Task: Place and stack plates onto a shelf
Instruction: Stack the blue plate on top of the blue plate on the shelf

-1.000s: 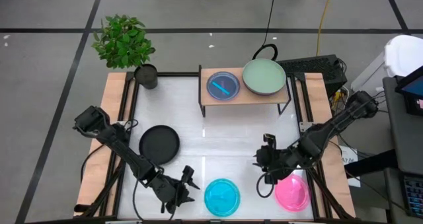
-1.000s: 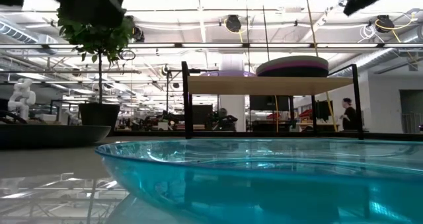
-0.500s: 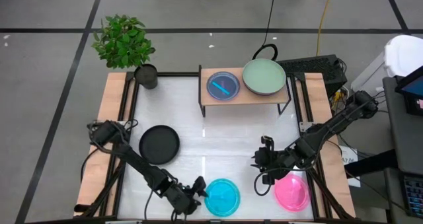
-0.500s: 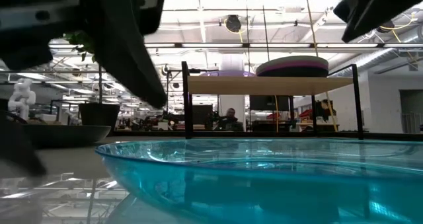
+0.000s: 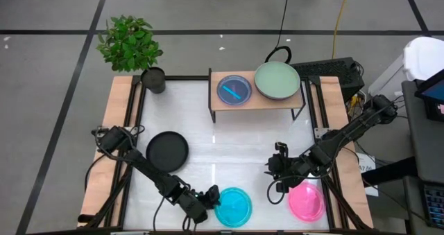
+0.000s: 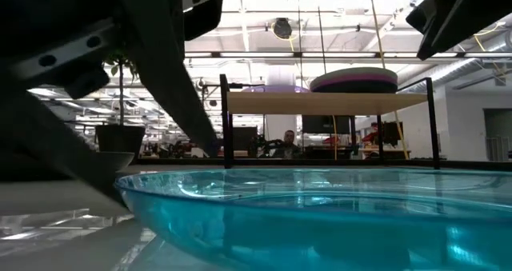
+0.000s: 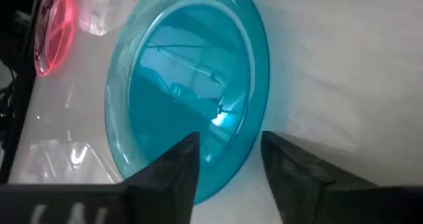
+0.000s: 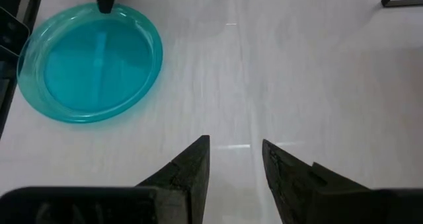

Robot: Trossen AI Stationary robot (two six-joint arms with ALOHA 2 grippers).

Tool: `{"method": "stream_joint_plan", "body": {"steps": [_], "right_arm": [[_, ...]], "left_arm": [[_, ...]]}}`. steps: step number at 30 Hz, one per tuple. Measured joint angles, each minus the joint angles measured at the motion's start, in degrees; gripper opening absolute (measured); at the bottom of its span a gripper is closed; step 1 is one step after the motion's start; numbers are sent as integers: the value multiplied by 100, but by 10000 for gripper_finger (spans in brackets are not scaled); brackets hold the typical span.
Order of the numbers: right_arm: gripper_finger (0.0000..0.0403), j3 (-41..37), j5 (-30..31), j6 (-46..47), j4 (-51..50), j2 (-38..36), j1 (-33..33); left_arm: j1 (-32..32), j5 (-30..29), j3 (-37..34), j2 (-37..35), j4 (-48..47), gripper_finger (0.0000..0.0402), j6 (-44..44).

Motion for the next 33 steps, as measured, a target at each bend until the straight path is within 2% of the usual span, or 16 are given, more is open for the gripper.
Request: {"method": "stream_joint_plan", "body": {"steps": [7,16,27,33], "right_arm": [[121,0,-16,-3,-29,0,0],[121,0,-18,-10,-37,0,0],[121,0,73,-232,-48,-10,0],[121,2,346,-317,-184,-125,-11]], "left_arm": [[71,244,-4,0,-147,86,522],[114,334,-11,9,-157,13,512],[190,-70,-20,-66,-99,6,484],[522,34,-20,-635,-457,6,143]]}}
